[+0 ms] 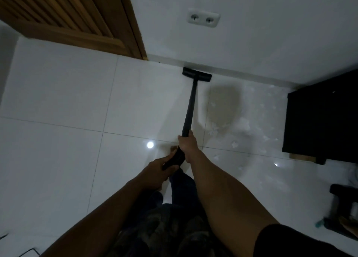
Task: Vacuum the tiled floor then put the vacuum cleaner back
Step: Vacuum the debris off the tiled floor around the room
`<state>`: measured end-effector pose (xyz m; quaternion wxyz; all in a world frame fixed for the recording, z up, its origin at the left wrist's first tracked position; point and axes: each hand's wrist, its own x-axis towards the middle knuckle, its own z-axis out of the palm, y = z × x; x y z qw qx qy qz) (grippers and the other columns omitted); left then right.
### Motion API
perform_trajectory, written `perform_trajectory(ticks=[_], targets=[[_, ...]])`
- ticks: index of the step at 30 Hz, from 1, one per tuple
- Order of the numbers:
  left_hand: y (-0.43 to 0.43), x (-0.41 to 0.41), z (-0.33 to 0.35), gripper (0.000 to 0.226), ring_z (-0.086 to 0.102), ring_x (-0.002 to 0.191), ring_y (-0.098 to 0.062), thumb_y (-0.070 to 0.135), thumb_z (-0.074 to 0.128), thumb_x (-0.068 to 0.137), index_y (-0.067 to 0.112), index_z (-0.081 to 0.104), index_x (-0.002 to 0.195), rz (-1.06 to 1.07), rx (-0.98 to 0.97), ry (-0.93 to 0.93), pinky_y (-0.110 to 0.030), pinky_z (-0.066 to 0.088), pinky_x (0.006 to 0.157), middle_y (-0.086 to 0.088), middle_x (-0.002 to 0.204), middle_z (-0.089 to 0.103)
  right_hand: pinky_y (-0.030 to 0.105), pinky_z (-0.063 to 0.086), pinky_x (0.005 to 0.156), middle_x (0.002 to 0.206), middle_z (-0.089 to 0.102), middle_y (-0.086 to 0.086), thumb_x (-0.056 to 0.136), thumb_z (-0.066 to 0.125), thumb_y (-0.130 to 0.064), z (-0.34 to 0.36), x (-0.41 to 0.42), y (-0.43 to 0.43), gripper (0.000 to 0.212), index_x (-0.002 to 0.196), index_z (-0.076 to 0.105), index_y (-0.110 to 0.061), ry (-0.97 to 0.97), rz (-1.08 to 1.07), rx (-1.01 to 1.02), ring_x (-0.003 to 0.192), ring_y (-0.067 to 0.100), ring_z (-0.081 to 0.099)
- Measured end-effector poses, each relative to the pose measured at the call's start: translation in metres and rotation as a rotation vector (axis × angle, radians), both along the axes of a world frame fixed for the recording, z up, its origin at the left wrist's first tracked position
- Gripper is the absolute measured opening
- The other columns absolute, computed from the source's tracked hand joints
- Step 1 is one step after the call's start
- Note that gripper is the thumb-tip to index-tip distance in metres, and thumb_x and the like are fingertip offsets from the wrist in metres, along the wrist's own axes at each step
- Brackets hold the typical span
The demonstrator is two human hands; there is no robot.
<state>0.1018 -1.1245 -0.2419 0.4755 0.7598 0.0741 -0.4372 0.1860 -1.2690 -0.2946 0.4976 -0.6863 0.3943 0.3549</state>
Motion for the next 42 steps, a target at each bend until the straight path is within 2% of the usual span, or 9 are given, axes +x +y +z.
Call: perform_trajectory(ticks=[4,8,14,19,24,30,33,39,42], targets=[[-0.012,0.006,0.000,0.057,0.062,0.059,0.000,0.049,0.057,0.099,0.046,0.036,0.151,0.020,0.032,0.023,-0.017,0.051,0.054,0.004,0.085,0.072,0.048,0.056,0.102,0.141,0.057,0.015,0.105,0.053,-0.020,-0.004,0.007,-0.010,0.066,0.165,0.024,-0.023,0.002,0.012,0.009,0.119,0.035,0.063],[-0.017,0.000,0.006,0.060,0.070,0.073,-0.026,0.046,0.056,0.100,0.043,0.031,0.155,0.033,0.062,0.027,-0.036,0.060,0.062,-0.002,0.093,0.071,0.048,0.055,0.106,0.150,0.051,0.013,0.104,0.061,-0.021,-0.002,0.003,-0.009,0.074,0.166,0.021,-0.022,-0.009,-0.003,0.042,0.125,0.034,0.060],[-0.004,-0.039,0.022,0.060,0.060,0.048,-0.004,0.050,0.054,0.099,0.044,0.031,0.154,0.120,0.002,-0.030,-0.026,0.051,0.043,0.009,0.078,0.062,0.049,0.058,0.099,0.142,0.058,0.020,0.102,0.059,-0.010,0.012,-0.032,0.008,0.070,0.164,0.028,-0.019,-0.062,-0.027,0.044,0.098,0.027,0.060],[0.015,-0.109,0.039,0.059,0.058,0.048,-0.007,0.050,0.054,0.099,0.048,0.030,0.153,0.100,-0.025,-0.041,-0.028,0.055,0.047,-0.006,0.085,0.066,0.058,0.056,0.100,0.127,0.063,0.024,0.099,0.060,-0.009,0.037,-0.104,0.026,0.056,0.152,0.042,-0.013,-0.160,-0.013,0.028,0.098,0.033,0.062],[0.038,-0.204,0.060,0.058,0.059,0.046,-0.004,0.053,0.054,0.098,0.052,0.030,0.151,0.103,-0.028,-0.077,-0.023,0.051,0.045,-0.005,0.088,0.066,0.059,0.055,0.101,0.125,0.061,0.021,0.101,0.059,-0.008,0.060,-0.199,0.045,0.067,0.161,0.033,-0.017,-0.248,-0.046,0.070,0.097,0.032,0.060],[0.036,-0.304,0.092,0.055,0.070,0.078,-0.019,0.050,0.054,0.099,0.055,0.030,0.149,0.095,-0.037,-0.125,-0.030,0.060,0.055,0.001,0.101,0.070,0.049,0.058,0.092,0.113,0.060,0.014,0.102,0.059,-0.010,0.086,-0.300,0.043,0.065,0.161,0.034,-0.021,-0.264,-0.131,0.127,0.090,0.028,0.058],[0.028,-0.358,0.099,0.056,0.069,0.065,-0.009,0.053,0.052,0.099,0.058,0.027,0.149,0.075,-0.018,-0.189,-0.025,0.057,0.054,0.005,0.092,0.070,0.049,0.058,0.094,0.117,0.061,0.013,0.103,0.058,-0.011,0.096,-0.351,0.035,0.064,0.161,0.034,-0.022,-0.274,-0.142,0.134,0.092,0.027,0.057],[0.012,-0.462,0.108,0.056,0.065,0.076,0.000,0.054,0.050,0.100,0.055,0.028,0.151,0.065,0.044,-0.286,-0.024,0.056,0.079,0.014,0.110,0.071,0.053,0.058,0.100,0.134,0.061,0.020,0.104,0.057,-0.013,0.102,-0.453,0.021,0.068,0.164,0.028,-0.025,-0.276,-0.179,0.173,0.095,0.026,0.058],[-0.005,-0.524,0.111,0.055,0.063,0.079,-0.002,0.052,0.049,0.101,0.054,0.028,0.151,0.037,0.061,-0.302,-0.022,0.054,0.078,0.011,0.112,0.071,0.053,0.057,0.101,0.135,0.061,0.018,0.103,0.058,-0.014,0.103,-0.516,0.003,0.069,0.164,0.027,-0.025,-0.277,-0.175,0.183,0.097,0.026,0.059]])
